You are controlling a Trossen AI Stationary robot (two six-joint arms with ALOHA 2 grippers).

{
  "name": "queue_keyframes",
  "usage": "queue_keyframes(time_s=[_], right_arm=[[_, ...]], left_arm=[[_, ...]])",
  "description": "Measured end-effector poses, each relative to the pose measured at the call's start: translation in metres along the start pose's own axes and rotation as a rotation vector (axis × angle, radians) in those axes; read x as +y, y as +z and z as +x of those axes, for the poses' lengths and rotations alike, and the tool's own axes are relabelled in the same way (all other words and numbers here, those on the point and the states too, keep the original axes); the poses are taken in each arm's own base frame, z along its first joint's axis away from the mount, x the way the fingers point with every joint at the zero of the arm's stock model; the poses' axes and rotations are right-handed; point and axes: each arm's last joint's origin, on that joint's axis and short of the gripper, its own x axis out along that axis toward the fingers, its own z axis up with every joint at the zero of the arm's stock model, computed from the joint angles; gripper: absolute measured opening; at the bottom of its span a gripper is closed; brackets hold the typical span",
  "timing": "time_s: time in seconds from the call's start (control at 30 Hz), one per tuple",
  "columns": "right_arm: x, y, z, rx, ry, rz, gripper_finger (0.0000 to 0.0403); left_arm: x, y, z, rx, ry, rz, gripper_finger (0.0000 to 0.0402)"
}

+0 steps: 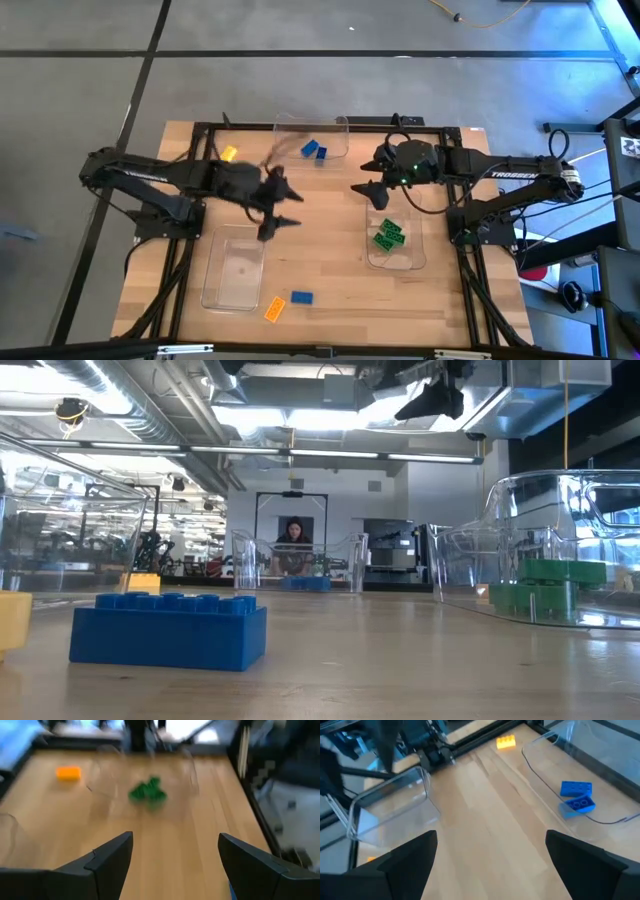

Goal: Sort & place blocks by color
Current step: Put the blue block into the top center transparent bin

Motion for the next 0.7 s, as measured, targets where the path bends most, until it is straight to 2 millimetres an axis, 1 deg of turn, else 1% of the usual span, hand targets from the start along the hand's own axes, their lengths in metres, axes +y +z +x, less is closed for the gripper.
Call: queue_keyframes(time_s=[0.1, 0.2, 0.3, 0.43, 0.5, 0.57, 0.7], right_arm=[[-0.001, -0.001, 0.0, 0.006, -0.031, -0.029, 0.0375], [-0.003, -0.001, 0.0, -0.005, -0.077, -0.064, 0.0375], [-0.004, -0.002, 0.0, -0.003, -0.105, -0.084, 0.0375], [-0.005, -0.004, 0.0, 0.02, -0.12, -0.12, 0.0375], [-0.006, -0.005, 0.0, 0.028, -0.123, -0.136, 0.0375], [-0.006, -0.005, 0.0, 0.03, -0.124, -0.142, 0.0375], [-0.006, -0.005, 0.0, 0.034, -0.125, -0.165, 0.0375]], left_arm=[[-0.026, -0.002, 0.013, 0.122, -0.016, 0.027, 0.0284], [-0.057, -0.009, 0.035, 0.198, -0.06, 0.065, 0.0284], [-0.089, -0.023, 0.059, 0.278, -0.121, 0.146, 0.0284], [-0.123, -0.053, 0.091, 0.386, -0.172, 0.264, 0.0284], [-0.136, -0.069, 0.107, 0.442, -0.174, 0.282, 0.0284], [-0.143, -0.084, 0.121, 0.484, -0.157, 0.243, 0.0284], [-0.15, -0.105, 0.141, 0.542, -0.113, 0.128, 0.0284]])
